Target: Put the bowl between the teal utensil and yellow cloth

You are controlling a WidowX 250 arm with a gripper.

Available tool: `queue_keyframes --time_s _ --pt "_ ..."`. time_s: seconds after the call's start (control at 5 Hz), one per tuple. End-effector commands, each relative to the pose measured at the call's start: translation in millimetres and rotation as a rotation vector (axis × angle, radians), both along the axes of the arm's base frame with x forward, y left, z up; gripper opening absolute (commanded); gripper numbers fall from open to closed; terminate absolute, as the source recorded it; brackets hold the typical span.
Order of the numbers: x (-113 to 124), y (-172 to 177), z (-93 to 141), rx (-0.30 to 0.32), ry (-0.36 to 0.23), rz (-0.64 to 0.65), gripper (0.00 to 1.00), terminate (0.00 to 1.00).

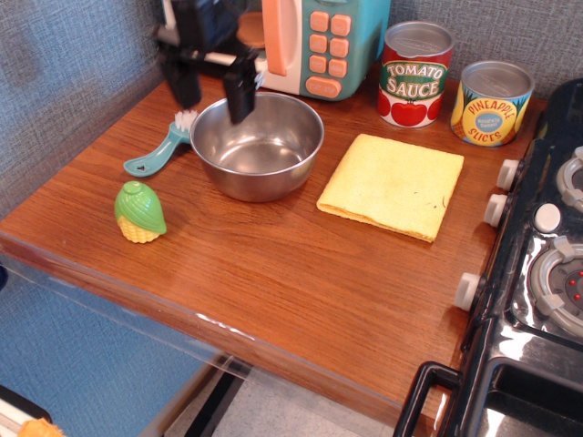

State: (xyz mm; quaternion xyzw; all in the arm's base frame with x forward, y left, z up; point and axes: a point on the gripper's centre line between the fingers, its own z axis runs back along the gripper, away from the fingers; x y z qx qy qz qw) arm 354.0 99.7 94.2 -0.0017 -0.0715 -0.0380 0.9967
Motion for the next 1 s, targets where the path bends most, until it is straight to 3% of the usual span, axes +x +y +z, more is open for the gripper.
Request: queue_keyframes --time_s 0.0,0.4,0.6,0.8 --pt "-28.6 -15.5 30.3 0.014 -0.006 -0.028 1.0 0.0" --pt "-50.2 -20.9 26.5 0.015 0.001 0.108 1.0 0.0" --pt "-50.2 -20.9 26.5 0.015 0.001 0.108 1.0 0.0" --pt "-50.2 -20.9 26.5 0.015 0.001 0.108 1.0 1.0"
